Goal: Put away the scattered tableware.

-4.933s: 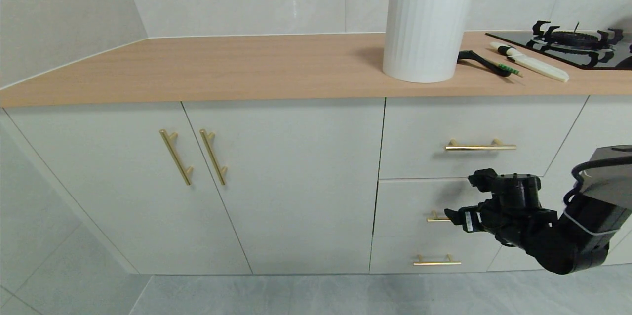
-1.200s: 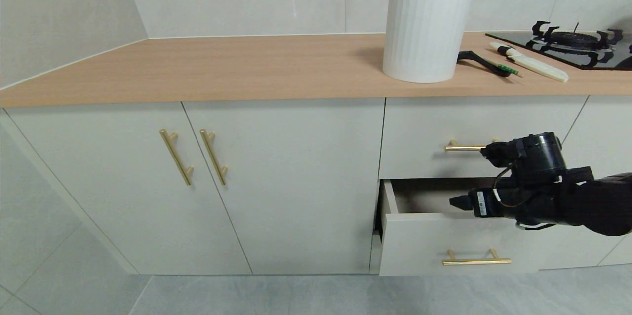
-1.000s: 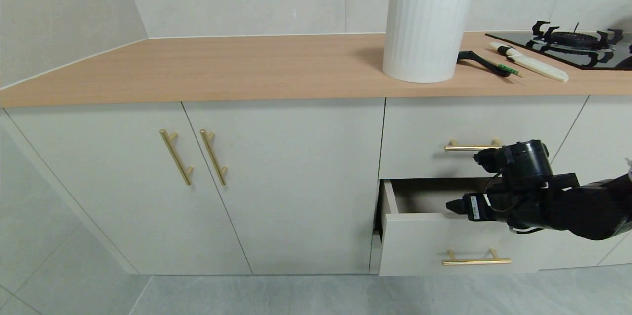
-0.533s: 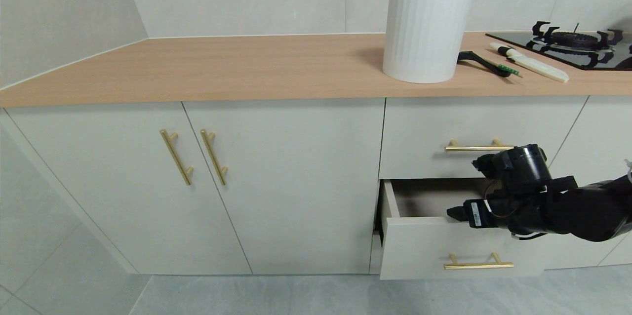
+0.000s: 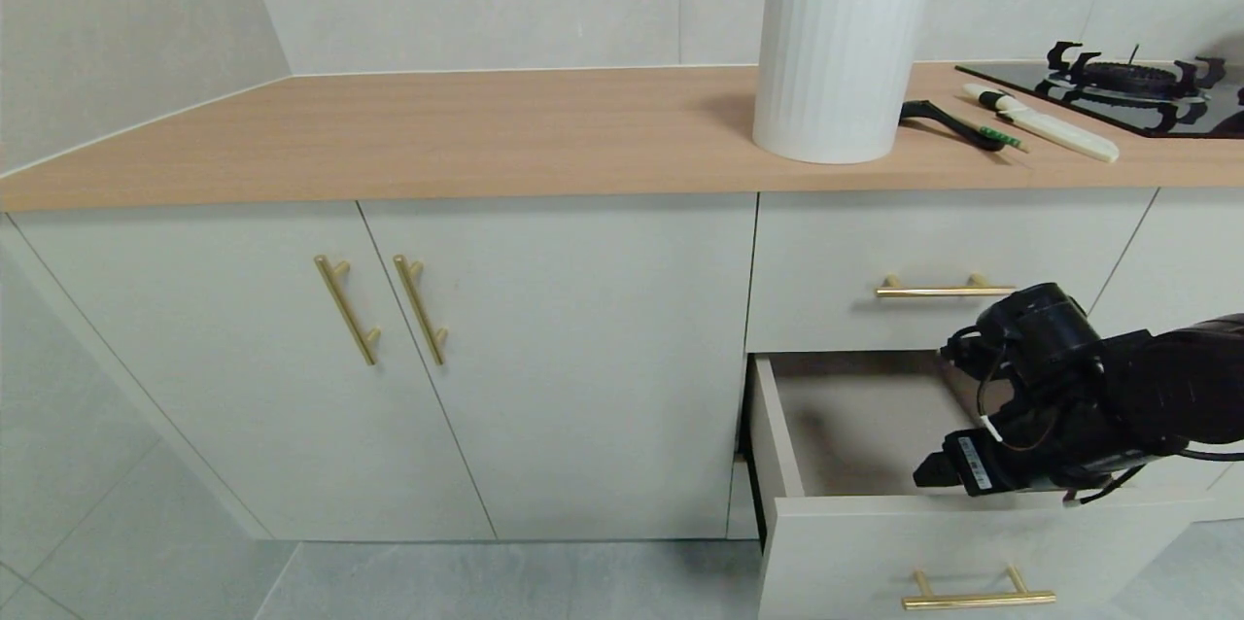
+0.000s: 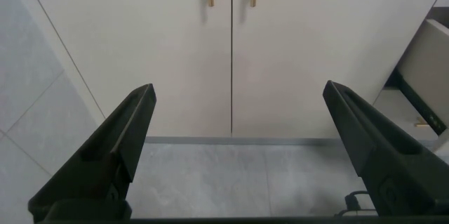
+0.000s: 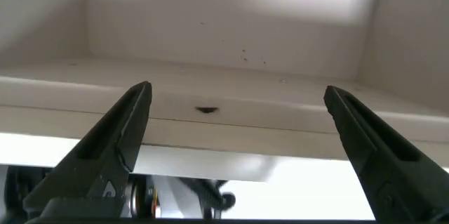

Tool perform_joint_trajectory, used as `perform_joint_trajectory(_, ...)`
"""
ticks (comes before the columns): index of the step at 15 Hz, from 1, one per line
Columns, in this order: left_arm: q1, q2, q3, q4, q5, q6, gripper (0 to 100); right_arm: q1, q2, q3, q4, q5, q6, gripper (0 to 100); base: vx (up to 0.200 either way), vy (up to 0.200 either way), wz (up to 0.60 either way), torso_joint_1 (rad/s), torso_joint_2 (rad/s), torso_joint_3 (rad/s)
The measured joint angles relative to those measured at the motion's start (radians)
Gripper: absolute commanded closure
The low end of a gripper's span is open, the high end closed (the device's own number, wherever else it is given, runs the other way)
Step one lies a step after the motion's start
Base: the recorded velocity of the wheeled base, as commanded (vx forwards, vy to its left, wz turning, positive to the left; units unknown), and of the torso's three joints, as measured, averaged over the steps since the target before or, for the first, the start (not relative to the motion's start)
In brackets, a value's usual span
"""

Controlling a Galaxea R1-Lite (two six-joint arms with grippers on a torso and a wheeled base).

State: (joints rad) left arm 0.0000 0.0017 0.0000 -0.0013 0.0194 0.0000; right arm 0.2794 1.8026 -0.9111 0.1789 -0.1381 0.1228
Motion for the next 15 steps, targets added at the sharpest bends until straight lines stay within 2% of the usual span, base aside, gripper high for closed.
perform_joint_trajectory(5,0.0,0.0,0.0,0.0,0.0,0.0,0,0.068,-0.033,-0.021,0.245,-0.001,-0.001,0,0.0,0.0,0.0,0.0,0.0,0.0)
perform_joint_trajectory(11,0.0,0.0,0.0,0.0,0.0,0.0,0,0.13,-0.035,-0.025,0.424,0.001,-0.003,0,0.0,0.0,0.0,0.0,0.0,0.0)
perform_joint_trajectory(15,0.0,0.0,0.0,0.0,0.0,0.0,0,0.167,-0.025,-0.024,0.482,0.0,-0.003,0,0.0,0.0,0.0,0.0,0.0,0.0)
